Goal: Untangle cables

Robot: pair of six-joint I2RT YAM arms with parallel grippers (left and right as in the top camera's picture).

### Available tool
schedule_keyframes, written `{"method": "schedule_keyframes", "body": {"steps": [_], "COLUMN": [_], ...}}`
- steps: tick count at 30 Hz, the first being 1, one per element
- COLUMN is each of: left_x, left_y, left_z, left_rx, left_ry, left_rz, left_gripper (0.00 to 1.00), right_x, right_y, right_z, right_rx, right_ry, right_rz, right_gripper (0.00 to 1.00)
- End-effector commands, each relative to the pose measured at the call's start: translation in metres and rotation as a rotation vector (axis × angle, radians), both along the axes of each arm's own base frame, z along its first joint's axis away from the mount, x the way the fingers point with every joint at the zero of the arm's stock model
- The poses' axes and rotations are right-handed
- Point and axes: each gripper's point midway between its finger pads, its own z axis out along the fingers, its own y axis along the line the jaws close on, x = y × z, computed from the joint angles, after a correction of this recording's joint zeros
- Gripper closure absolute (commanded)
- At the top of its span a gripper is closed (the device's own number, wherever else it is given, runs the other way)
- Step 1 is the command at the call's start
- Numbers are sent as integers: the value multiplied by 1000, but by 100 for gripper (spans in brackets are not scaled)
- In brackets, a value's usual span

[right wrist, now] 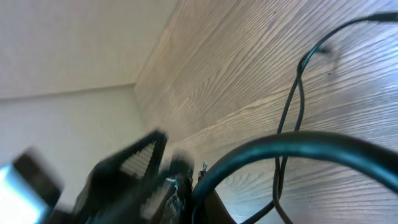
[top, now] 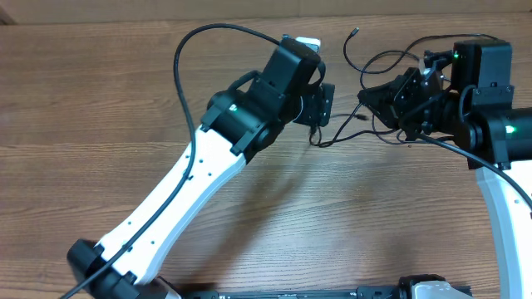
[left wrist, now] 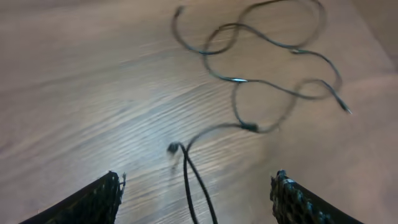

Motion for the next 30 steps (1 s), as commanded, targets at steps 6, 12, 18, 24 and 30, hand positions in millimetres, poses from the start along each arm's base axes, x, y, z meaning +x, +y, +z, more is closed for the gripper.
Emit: {"method": "schedule_keyframes", "body": {"steps": [6,12,18,24,30], "left_x": [-68,-65,-55,-33,-9], "left_y": [-25,-29,-32,-31,-17], "left_z": [53,45,29,19,23], "left_rx": [-131,-112,-65,-38,6], "left_ry": [-58,-58,-57,-61,-119], "left_rz": [-440,-460,-469,-369,-224], "left_gripper": [18,18,18,12,12], "right_x": [2,-1,-2,-5,-11], "right_y": [0,7,20,25,32], "right_z": [12,17,32,37,41], "right_rx": [79,168,242,287,328], "right_ry": [56,110,81,108,125], "right_rz": [-99,-114,-46,-32,9], "right_gripper": [96,96,96,96,96]}}
